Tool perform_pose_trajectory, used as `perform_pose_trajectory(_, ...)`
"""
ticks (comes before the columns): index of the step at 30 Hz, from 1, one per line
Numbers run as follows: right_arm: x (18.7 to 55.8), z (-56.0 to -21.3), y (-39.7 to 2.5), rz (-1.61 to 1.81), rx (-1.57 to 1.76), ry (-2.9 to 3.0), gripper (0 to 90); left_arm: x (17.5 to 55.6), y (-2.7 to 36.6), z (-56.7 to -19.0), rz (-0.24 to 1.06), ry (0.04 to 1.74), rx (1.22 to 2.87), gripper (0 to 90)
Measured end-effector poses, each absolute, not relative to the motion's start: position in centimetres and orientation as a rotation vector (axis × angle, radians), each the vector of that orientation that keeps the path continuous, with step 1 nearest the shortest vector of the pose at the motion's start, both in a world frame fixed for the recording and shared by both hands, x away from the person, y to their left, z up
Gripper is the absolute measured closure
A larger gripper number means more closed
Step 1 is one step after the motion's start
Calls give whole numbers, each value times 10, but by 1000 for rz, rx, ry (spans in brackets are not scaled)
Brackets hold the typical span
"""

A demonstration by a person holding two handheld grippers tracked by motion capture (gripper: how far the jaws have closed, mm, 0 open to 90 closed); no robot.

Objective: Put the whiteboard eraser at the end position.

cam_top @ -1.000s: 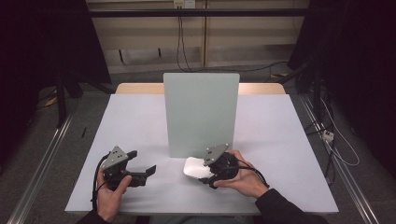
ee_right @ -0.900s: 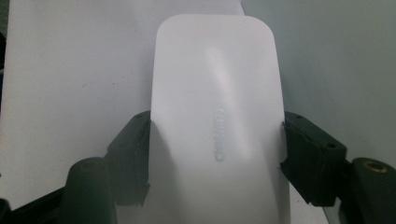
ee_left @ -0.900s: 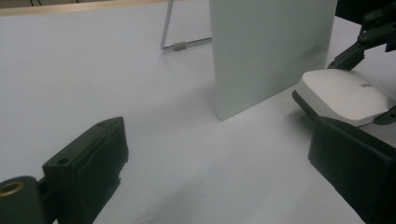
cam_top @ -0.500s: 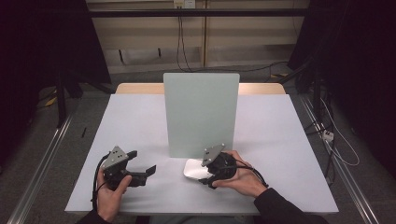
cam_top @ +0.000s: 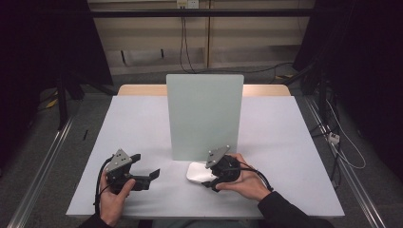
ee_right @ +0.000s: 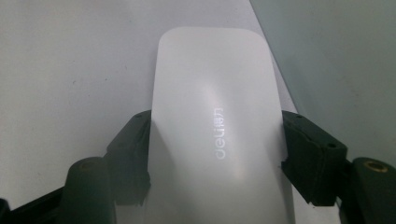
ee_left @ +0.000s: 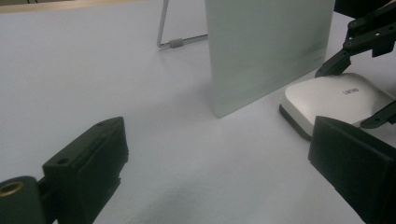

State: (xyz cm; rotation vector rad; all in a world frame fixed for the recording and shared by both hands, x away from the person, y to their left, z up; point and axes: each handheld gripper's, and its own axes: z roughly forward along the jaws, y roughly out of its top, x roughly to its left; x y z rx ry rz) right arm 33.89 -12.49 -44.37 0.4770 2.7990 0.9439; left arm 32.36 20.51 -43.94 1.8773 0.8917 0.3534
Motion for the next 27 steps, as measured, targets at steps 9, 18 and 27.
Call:
perform_pose_trajectory(9, 339, -445, -126, 956, 483, 2798, 311, 324, 206, -439, 353, 893, 1873, 47)
perform_pose_trajectory(18, 340, -445, -126, 964, 482, 2793, 303, 325, 206, -439, 354, 900, 1870, 47)
perform_pose_trajectory(27, 341, -446, -126, 971, 499, 2770, 199, 325, 206, -439, 352, 900, 1871, 47)
